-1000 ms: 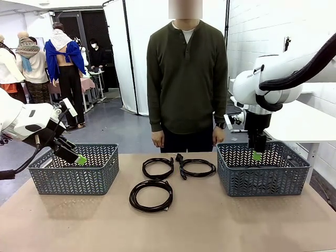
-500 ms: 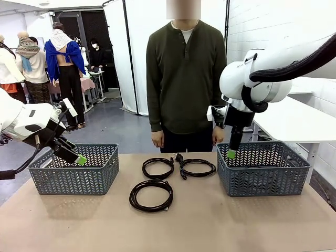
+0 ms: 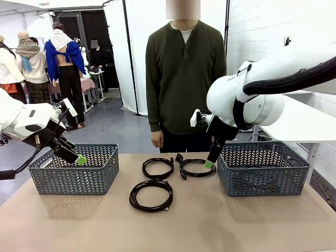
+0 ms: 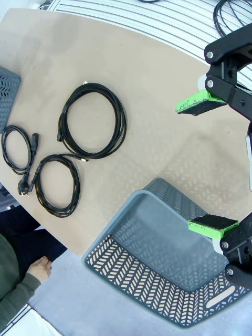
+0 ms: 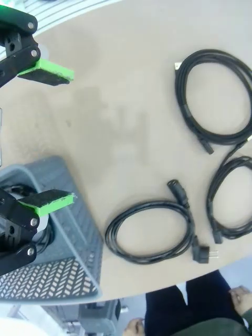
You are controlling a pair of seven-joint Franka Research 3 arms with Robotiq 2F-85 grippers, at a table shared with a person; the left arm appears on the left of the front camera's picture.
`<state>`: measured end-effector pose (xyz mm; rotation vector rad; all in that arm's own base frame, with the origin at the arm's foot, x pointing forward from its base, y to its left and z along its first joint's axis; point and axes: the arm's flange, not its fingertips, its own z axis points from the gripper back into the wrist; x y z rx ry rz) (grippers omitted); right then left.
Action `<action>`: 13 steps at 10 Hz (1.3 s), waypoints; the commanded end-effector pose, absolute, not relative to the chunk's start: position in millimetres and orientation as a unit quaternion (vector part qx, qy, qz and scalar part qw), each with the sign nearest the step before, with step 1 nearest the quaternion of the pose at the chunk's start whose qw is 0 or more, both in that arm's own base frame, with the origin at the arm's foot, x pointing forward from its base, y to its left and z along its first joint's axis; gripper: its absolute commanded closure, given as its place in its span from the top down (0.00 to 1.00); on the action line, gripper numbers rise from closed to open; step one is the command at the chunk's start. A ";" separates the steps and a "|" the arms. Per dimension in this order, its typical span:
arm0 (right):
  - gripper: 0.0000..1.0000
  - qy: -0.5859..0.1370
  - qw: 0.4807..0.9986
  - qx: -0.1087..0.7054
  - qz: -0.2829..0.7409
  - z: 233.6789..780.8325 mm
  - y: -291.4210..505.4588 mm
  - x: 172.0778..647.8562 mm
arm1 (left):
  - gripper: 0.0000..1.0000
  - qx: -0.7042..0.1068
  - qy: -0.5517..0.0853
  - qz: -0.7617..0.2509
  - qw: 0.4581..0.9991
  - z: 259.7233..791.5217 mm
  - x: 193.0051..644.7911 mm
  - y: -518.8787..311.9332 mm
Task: Organize the cables according to human instructions.
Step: Pick up a bundle of cables and place it in the basket indicated by the human.
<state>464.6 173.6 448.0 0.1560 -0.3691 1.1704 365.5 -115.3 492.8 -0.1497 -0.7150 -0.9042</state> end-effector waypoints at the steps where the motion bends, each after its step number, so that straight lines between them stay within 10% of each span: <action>1: 1.00 -0.192 0.815 0.081 0.541 434.2 179.5 455.1 | 1.00 -0.077 -0.341 -0.425 0.835 491.8 367.3 -114.6; 13: 1.00 -0.175 0.814 0.076 0.549 441.7 179.6 459.8 | 1.00 -0.077 -0.341 -0.425 0.835 491.8 367.3 -114.6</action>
